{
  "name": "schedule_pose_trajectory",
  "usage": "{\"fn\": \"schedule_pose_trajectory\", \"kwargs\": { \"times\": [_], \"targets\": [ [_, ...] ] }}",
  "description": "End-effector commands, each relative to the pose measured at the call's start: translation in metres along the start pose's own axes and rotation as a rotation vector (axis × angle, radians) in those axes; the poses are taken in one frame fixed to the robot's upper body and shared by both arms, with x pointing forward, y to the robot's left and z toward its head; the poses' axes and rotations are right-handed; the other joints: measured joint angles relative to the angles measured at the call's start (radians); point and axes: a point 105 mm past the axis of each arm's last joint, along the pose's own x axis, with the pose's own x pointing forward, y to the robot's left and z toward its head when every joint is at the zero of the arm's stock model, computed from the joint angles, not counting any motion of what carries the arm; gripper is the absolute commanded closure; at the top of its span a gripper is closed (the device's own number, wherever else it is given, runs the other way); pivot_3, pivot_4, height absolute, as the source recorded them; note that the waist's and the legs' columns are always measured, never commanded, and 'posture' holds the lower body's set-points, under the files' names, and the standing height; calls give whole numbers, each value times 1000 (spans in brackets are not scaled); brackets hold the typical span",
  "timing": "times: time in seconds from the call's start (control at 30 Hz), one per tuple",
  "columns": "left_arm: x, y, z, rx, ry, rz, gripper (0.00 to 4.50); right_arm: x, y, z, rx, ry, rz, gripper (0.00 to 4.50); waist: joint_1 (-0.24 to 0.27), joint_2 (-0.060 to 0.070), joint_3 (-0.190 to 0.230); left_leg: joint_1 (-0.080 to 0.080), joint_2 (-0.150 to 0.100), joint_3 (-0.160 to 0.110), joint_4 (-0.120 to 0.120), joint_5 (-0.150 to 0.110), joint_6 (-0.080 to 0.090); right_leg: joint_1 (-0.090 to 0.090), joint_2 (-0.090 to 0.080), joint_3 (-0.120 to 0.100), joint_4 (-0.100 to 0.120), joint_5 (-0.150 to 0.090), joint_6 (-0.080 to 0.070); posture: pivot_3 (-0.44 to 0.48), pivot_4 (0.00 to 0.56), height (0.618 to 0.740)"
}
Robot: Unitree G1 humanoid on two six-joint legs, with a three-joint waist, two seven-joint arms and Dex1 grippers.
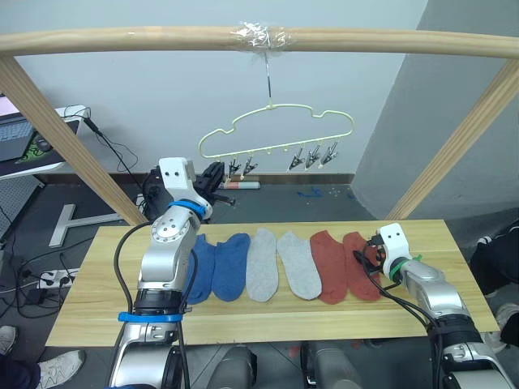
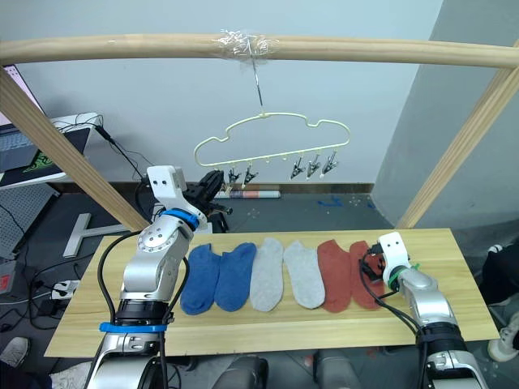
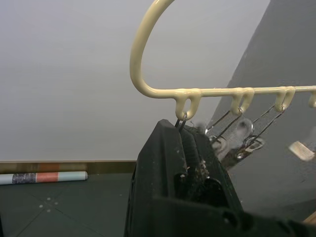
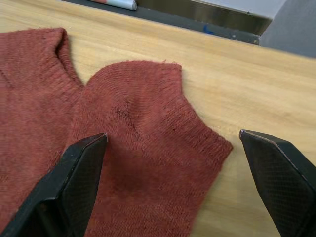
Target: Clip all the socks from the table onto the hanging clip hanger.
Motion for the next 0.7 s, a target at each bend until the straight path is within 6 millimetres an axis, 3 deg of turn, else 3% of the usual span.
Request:
{"fn": "schedule_pose_trajectory", "kwargs": {
  "times": [0.03,0.3,0.57,0.7],
  "targets": [
    [-4,2,3,15,-3,3,4495,-3,1,16,67,-76,10,0,0,0,0,0,0,0,0,0,0,0,0,0,0,0,0,5,202,740],
    [-4,1,4,19,-5,-1,4495,-1,10,5,46,-24,45,0,0,0,0,0,0,0,1,0,0,0,0,0,0,0,0,11,198,740],
    [-5,1,4,26,-1,1,4495,2,14,-19,-8,87,64,0,1,0,0,0,0,0,1,0,0,0,0,0,1,0,0,14,198,740],
    [-6,1,3,27,1,4,4500,2,11,-27,58,111,53,943,1,0,0,0,0,-1,3,0,0,1,0,0,1,0,0,14,198,740]
  ]
}}
